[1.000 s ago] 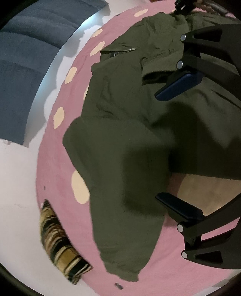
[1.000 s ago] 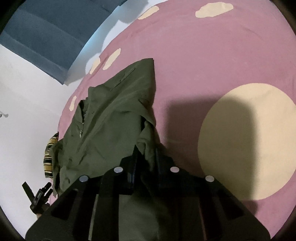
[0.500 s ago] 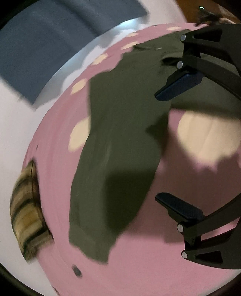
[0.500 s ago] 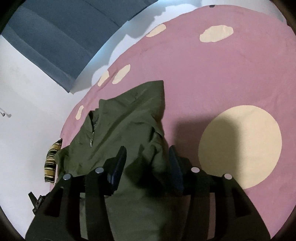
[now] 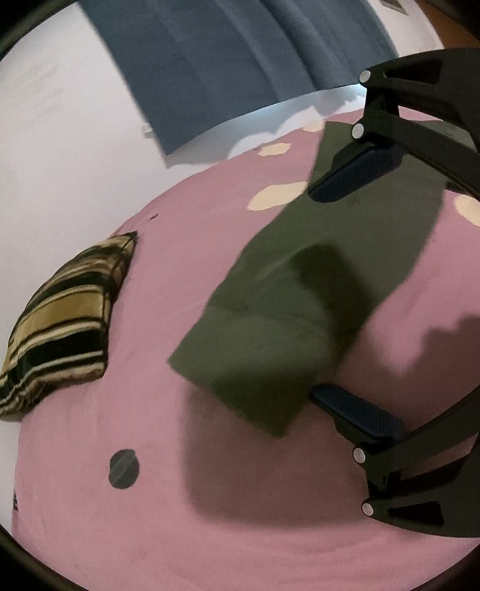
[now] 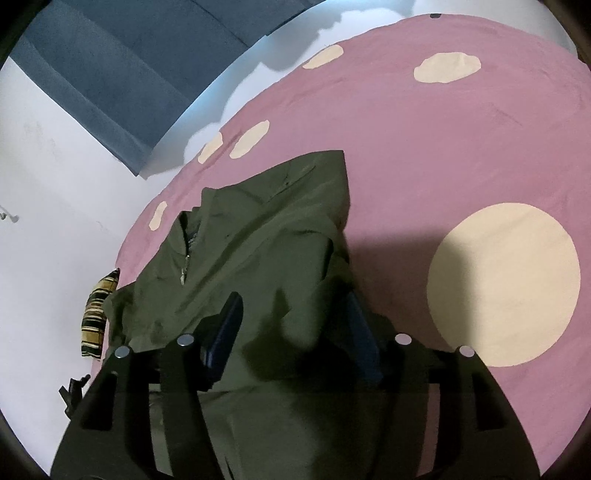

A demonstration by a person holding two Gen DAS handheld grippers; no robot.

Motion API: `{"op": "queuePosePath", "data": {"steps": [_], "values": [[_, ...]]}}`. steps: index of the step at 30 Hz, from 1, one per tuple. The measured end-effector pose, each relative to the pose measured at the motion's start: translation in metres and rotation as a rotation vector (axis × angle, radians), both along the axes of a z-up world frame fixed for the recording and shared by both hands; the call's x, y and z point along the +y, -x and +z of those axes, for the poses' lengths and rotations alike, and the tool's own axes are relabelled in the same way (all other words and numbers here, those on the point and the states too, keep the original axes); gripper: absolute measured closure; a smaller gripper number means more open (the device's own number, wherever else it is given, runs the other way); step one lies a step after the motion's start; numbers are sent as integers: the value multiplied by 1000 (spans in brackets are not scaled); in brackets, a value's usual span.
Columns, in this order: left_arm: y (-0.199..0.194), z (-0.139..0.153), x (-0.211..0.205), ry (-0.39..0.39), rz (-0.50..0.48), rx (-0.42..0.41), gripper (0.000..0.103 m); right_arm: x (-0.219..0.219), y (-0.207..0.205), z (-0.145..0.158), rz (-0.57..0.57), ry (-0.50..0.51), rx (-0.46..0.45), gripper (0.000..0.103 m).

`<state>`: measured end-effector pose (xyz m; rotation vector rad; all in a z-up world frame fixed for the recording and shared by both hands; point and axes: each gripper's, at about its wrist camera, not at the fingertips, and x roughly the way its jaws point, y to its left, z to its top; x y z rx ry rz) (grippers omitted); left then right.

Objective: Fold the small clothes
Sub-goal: 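Grasp the other sleeve cuff with the left tool and lift it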

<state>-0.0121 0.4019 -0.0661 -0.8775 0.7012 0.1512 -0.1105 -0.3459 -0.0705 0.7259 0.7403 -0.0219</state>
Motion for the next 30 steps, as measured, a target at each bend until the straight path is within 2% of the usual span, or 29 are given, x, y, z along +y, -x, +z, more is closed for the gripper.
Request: {"op": "queuePosePath", "data": {"steps": [3,4,5,6,7,9,13,16,20,26,30], "values": [[-5,1,6,1,10,12,9,0,1,-1,-9,-4,-4,45],[-7,1,6,-18,16,32,28,0,1,-2,-12,-7,-5,45],[-9,1,5,-46,20,66,53,-1,1,-3,-18,-8,-5,45],[-10,-2,6,-48,21,84,65,0,1,-3,-22,-8,-5,45],[-9,-5,8,-27,12,90,70,0,1,-5,-27,-8,-2,45],[-7,-5,11,-7,9,84,72,1,2,-7,-32,-7,1,45],[-7,15,11,-27,14,82,76,1,3,-7,-43,-14,-4,45],[-6,53,11,-78,42,29,77,-1,5,-6,-55,-15,-5,45],[-6,114,-6,-199,30,-57,77,-3,5,-5,-62,-21,-9,45],[-19,210,-83,-321,-108,-196,79,1,6,0,-56,-22,-20,45],[-22,263,-165,-414,-244,-290,82,3,7,9,-50,-21,-42,45]]}}
